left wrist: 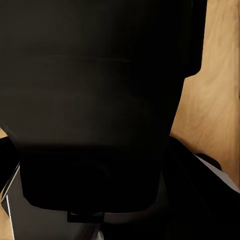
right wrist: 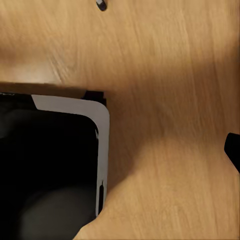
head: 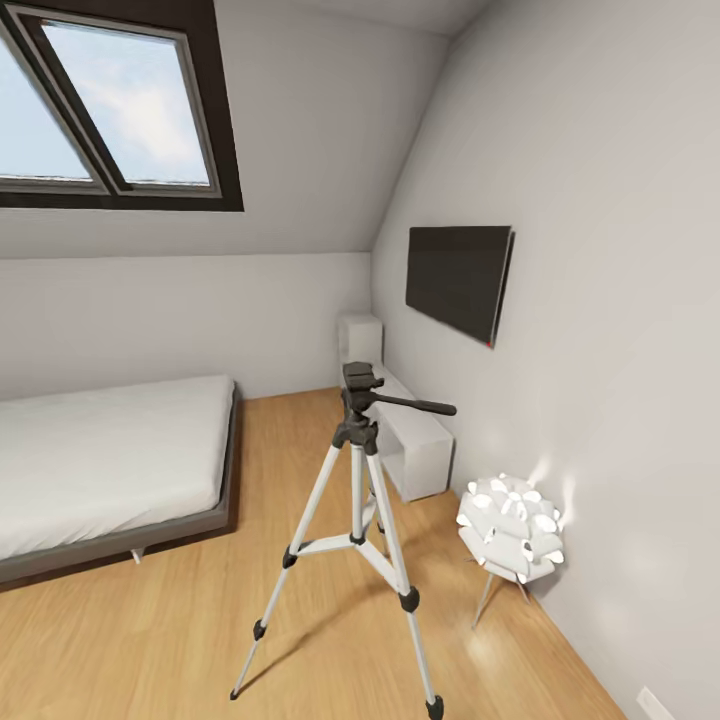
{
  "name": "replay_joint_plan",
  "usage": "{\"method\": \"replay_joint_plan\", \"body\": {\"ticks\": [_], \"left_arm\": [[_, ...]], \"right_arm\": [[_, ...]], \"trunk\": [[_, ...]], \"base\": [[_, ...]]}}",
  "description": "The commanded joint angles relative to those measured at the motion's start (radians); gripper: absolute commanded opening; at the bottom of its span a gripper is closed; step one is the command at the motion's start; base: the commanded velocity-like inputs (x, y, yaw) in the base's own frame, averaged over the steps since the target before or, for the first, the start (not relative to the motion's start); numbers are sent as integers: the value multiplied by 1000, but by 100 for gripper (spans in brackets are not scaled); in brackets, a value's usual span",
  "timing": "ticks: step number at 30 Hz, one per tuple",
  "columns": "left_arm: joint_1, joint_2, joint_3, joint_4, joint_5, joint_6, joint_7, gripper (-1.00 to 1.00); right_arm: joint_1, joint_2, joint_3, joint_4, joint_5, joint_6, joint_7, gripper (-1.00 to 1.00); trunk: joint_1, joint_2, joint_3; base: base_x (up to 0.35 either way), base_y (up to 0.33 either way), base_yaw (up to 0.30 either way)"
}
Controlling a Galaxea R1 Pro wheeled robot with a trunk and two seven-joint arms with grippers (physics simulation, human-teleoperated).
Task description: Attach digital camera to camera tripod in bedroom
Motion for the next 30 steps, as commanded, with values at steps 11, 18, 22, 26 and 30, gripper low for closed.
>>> {"method": "replay_joint_plan", "body": {"ticks": [11,18,22,26,30], "left_arm": [[0,0,-8,0,9,1,-4,-100],[0,0,-8,0,9,-1,-4,-100],[0,0,-8,0,9,-1,-4,-100],[0,0,-8,0,9,-1,-4,-100],[0,0,-8,0,9,-1,-3,-100]], "right_arm": [[-1,7,-8,1,9,4,4,100],[-1,6,-8,1,9,4,0,100],[-1,6,-9,1,9,4,0,100],[-1,6,-9,1,9,4,0,100],[-1,6,-9,0,9,3,0,100]], "trunk": [[1,-1,0],[1,-1,0],[1,-1,0],[1,-1,0],[1,-1,0]], "base": [[164,-120,19],[47,-28,215],[9,-5,259],[4,-2,265],[1,-1,267]]}}
